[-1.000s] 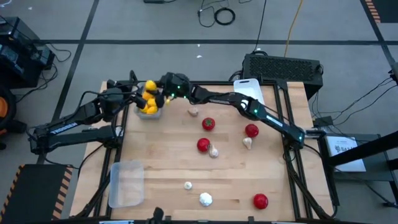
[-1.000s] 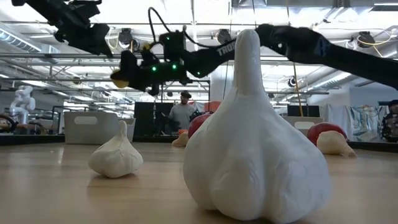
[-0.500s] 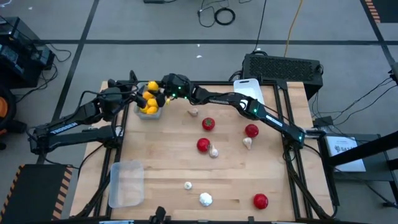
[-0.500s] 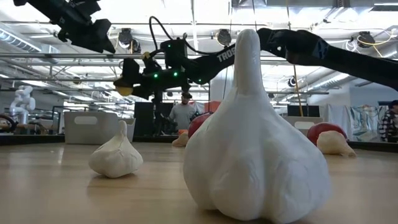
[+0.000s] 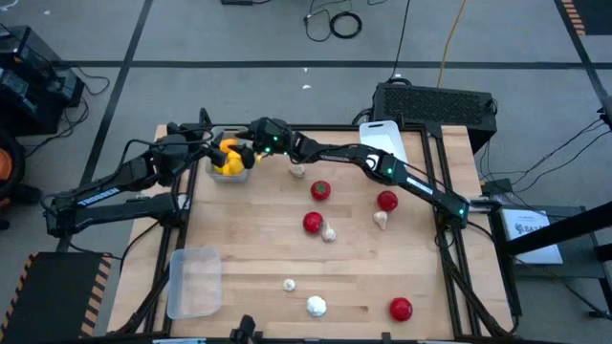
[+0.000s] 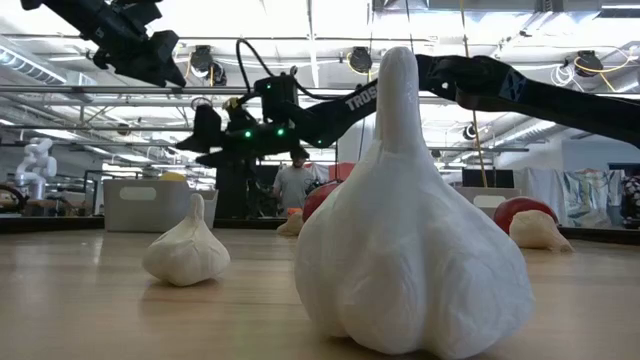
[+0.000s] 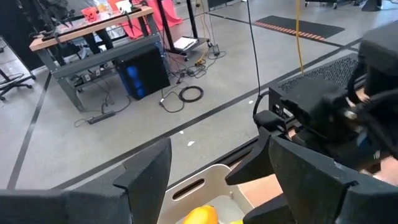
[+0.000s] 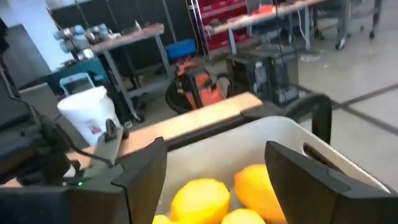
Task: Sort produce into baskets
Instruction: Put the red tomato into the transparent bin
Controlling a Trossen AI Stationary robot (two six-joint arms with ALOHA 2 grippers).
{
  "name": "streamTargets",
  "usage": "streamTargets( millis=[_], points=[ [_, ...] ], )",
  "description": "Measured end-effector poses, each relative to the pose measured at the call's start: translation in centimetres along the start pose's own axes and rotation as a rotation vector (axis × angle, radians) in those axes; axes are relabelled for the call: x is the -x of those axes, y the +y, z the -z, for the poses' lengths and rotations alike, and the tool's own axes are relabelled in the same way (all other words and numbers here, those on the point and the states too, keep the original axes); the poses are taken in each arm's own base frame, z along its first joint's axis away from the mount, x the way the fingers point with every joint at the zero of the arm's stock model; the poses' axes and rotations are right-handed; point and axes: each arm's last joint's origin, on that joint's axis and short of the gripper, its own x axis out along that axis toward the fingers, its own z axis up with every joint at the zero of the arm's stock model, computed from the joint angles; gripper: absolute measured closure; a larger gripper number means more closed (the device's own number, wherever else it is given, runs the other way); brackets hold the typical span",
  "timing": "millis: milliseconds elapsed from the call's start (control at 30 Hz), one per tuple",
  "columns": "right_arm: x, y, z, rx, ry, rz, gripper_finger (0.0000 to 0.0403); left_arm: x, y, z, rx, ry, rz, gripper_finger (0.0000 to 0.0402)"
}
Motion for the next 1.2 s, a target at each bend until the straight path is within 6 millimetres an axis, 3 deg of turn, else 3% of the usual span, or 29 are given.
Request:
streamTargets(
  millis=[200,400,600,767,900,1067,1200],
  points=[
    [1.9,-0.7,-4.1,-0.052,0.156,-0.120,0.0145,0.0,0.0,0.1,-0.003,0.004,0.000,0.0126],
    [5.5,-0.4,-6.9,-0.008,0.467,-0.075,0.0153,0.0,0.0,0.4,0.024,0.034,-0.001,0.0126],
    [10.9,3.6,-10.6,0.117,0.755,-0.109,0.0171,-0.1,-0.3,0.7,0.065,0.076,0.066,0.0126],
    [14.9,7.5,-11.1,0.207,1.039,-0.047,0.0190,-0.9,-1.6,0.6,0.062,0.109,0.285,0.0126],
    [17.0,10.9,-11.1,0.293,1.180,-0.038,0.0201,-2.8,-3.6,0.8,0.012,0.120,0.403,0.0126],
    [18.5,14.4,-10.5,0.461,1.220,-0.205,0.0212,-6.0,-6.9,2.0,-0.127,0.162,0.544,0.0126],
    [20.8,15.1,-10.5,0.427,1.213,-0.216,0.0227,-7.9,-9.8,2.9,-0.167,0.154,0.704,0.0126]
  ],
)
